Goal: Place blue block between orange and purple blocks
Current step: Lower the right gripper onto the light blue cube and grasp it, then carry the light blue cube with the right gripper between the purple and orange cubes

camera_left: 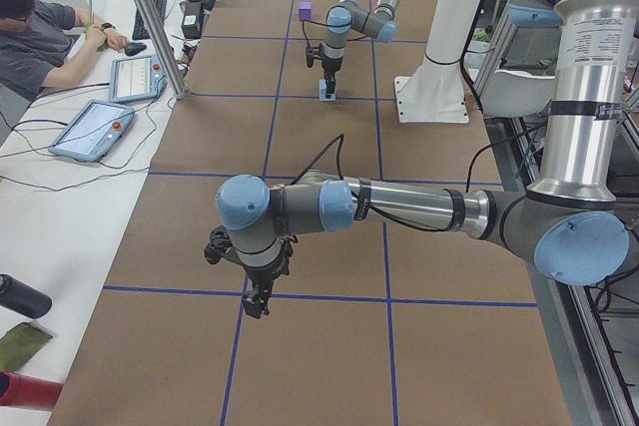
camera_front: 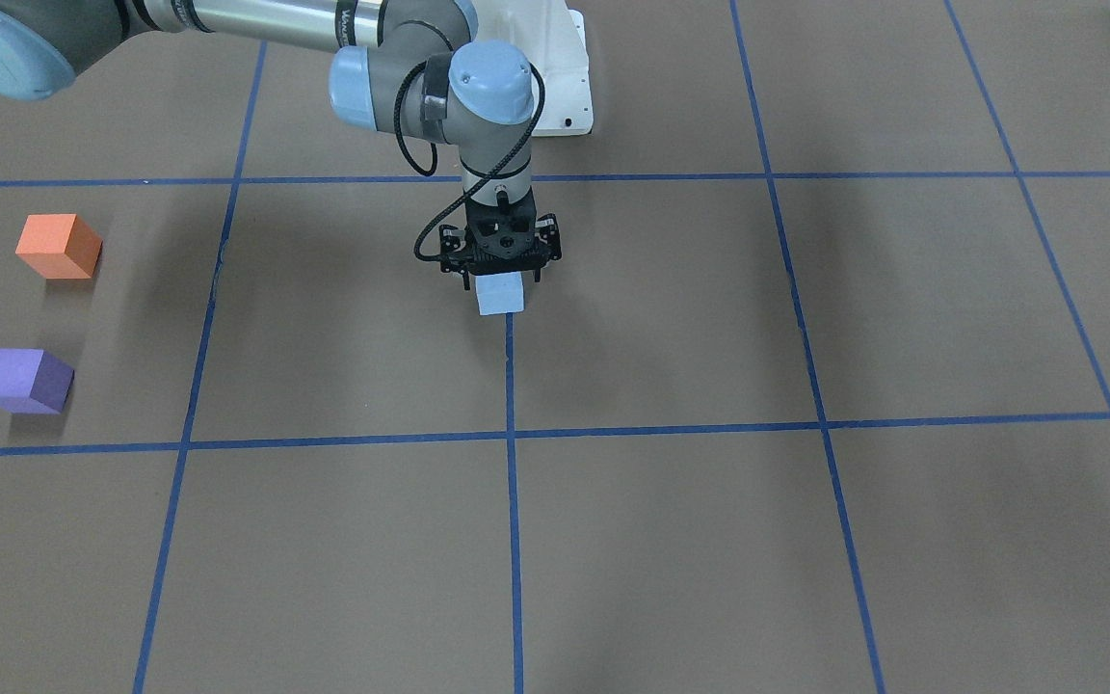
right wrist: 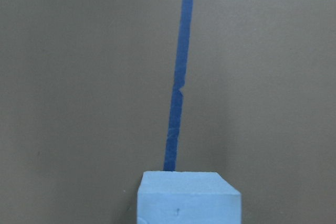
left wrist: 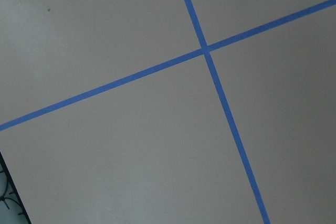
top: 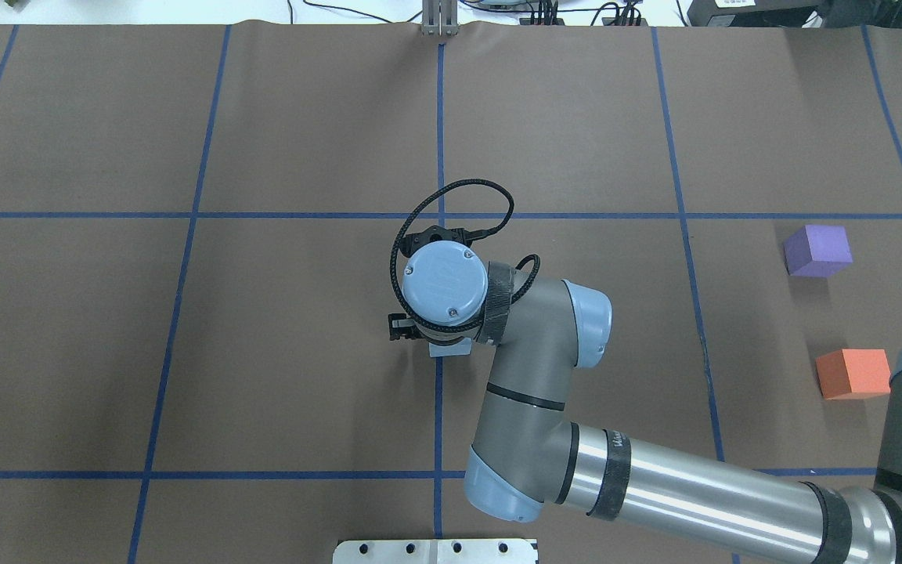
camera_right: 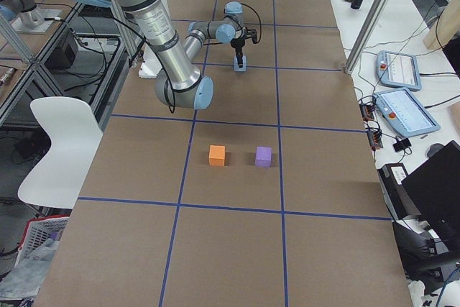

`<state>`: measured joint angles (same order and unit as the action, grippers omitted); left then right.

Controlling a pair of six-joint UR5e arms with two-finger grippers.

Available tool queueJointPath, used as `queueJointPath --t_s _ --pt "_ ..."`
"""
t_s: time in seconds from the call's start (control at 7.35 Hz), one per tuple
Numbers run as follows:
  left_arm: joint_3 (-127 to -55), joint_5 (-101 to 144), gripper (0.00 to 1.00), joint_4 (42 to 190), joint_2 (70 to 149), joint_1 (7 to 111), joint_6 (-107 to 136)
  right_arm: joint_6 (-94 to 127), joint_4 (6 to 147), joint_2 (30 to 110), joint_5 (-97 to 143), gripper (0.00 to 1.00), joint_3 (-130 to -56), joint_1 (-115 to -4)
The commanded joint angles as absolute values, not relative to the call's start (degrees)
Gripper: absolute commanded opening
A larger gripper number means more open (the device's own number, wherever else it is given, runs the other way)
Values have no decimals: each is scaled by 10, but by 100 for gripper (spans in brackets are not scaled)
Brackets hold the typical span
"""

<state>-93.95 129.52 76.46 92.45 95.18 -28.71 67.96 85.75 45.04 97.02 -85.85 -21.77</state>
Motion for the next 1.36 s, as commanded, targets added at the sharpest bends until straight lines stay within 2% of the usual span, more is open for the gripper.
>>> queueJointPath --t_s 0.0,0.14,0.41,0.82,1.22 --pt "-940 1296 100 773 919 952 -286 682 834 451 969 11 -845 -215" --pt "-939 1296 100 773 919 952 -285 682 836 453 969 0 -851 -219" --pt "-934 1296 100 773 918 952 -285 674 867 464 973 0 -892 -233" --pt "-936 1367 100 792 889 952 -239 650 952 517 1041 0 -1017 -304" --pt "-942 1387 100 966 839 952 -68 531 977 622 1145 0 -1105 -427"
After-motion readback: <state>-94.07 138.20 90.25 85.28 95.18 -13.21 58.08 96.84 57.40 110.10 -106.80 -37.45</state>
